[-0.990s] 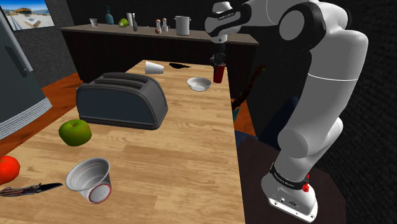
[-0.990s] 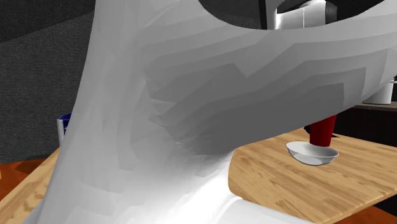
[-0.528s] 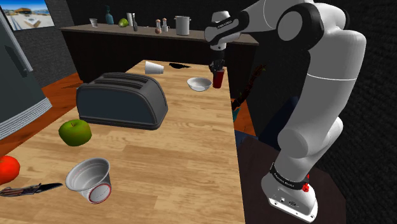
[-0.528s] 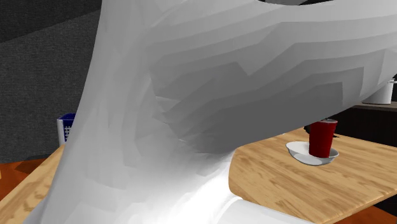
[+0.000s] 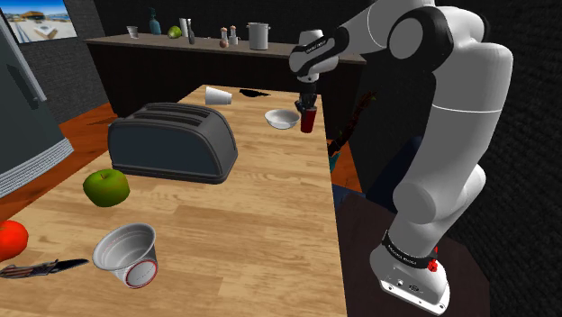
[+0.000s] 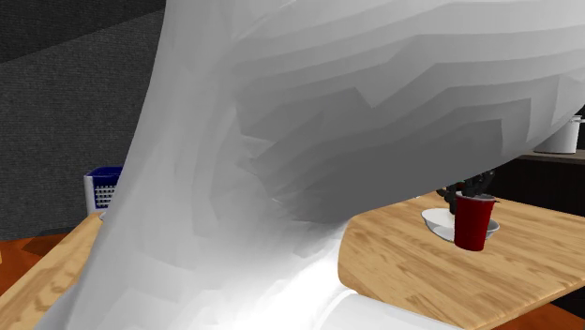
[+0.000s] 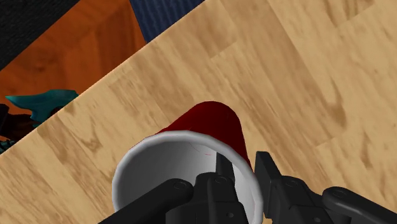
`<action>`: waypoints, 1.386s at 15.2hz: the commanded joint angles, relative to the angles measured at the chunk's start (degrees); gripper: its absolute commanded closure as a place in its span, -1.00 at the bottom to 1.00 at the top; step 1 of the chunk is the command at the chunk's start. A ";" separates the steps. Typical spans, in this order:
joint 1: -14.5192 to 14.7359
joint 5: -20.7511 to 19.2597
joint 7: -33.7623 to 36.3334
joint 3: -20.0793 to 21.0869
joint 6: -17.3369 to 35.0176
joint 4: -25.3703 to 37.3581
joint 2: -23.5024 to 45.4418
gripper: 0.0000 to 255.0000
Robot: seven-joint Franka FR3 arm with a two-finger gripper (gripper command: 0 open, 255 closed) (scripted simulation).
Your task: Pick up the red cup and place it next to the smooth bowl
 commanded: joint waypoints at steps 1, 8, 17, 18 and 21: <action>0.08 -0.05 0.29 0.05 1.48 -0.86 0.60 1.00; 0.03 -0.16 0.67 0.03 6.32 -3.58 2.72 1.00; 0.02 -0.18 0.73 0.02 7.06 -3.95 3.10 1.00; 0.02 -0.18 0.73 0.02 7.06 -3.95 3.09 -1.00; 0.02 -0.18 0.73 0.02 7.06 -3.95 3.10 -1.00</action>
